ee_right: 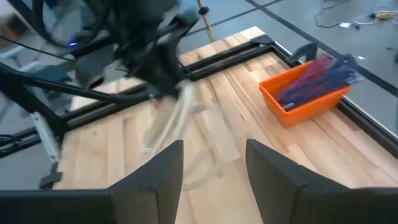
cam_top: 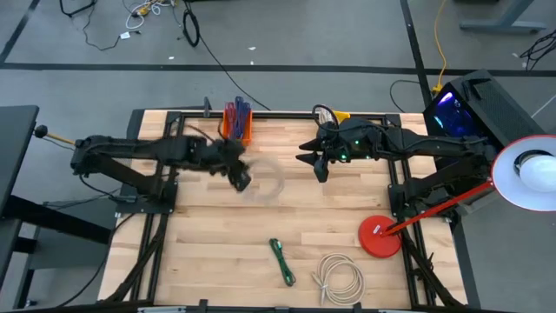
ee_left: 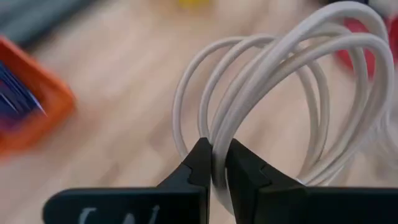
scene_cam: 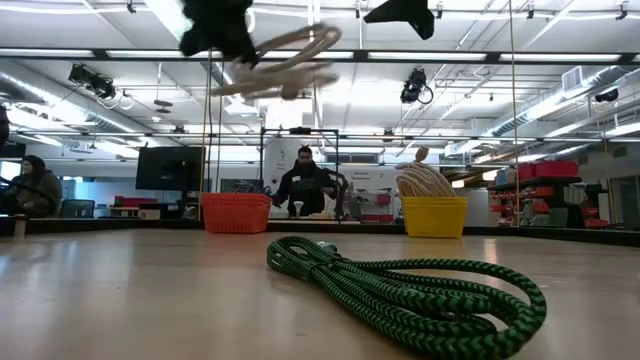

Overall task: Pick & Place USB Port
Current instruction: Put the brown HDMI cable into the yellow bin

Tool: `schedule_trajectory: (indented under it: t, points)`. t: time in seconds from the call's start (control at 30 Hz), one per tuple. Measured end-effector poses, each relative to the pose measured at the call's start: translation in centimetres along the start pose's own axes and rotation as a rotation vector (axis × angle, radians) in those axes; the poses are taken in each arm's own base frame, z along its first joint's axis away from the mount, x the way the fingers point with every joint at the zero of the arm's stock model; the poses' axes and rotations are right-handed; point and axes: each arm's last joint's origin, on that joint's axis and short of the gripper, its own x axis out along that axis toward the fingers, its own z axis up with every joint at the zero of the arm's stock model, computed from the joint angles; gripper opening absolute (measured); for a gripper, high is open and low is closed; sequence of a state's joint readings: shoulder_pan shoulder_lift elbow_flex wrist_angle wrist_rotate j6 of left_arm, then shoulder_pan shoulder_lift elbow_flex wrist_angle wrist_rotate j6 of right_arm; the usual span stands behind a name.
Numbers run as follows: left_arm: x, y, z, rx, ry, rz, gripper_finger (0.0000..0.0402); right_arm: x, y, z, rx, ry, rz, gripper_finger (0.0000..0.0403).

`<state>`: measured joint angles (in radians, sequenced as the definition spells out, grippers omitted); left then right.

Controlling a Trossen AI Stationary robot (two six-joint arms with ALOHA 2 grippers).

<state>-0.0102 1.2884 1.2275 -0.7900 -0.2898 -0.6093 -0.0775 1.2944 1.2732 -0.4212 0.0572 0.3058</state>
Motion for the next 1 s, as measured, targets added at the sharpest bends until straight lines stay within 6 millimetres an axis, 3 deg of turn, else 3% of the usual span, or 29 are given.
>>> schedule_trajectory:
  t: [0.13,0.3,0.63,1.0]
  points:
    - [-1.3,0.6,2.7,0.026,-0.134,0.039,0.0029,0.3,-0.4,0.5,0.016,-0.024,0.048,0.0173]
    - [-2.2,1.6,4.7,0.034,-0.219,0.085,0.0029,0.3,-1.4,0.8,0.03,-0.034,0.042,0.0173]
    - [-2.1,2.3,5.7,0.07,-0.294,0.142,0.0029,0.5,-3.6,1.5,0.045,-0.057,0.016,0.0173]
    - [-2.5,2.0,6.8,0.096,-0.425,0.181,0.0029,2.4,-4.2,2.2,0.065,-0.106,0.103,0.0173]
